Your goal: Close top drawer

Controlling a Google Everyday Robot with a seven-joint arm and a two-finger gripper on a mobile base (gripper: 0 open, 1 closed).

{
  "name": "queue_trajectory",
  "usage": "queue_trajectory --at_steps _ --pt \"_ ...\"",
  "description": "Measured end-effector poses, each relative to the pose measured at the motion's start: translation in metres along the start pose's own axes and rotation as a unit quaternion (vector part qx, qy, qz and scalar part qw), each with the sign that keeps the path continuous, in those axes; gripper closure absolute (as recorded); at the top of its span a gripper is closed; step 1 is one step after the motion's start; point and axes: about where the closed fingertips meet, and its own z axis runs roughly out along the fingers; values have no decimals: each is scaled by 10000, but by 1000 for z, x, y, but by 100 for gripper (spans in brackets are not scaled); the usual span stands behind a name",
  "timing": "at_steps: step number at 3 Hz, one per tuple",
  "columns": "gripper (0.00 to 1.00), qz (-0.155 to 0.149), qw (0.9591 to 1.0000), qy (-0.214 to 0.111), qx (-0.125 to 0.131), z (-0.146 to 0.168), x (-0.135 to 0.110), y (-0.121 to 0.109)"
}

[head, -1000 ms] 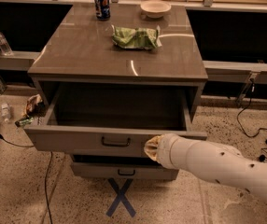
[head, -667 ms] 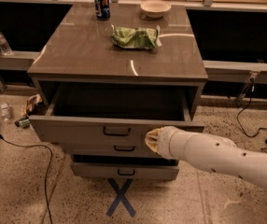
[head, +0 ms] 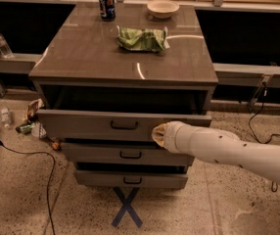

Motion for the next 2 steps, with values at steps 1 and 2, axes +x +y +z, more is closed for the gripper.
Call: queue_trajectory --at_steps 1,2 --pt "100 -140 9996 145 207 14 21 -23" --pt "100 -66 9997 147 166 10 25 -26"
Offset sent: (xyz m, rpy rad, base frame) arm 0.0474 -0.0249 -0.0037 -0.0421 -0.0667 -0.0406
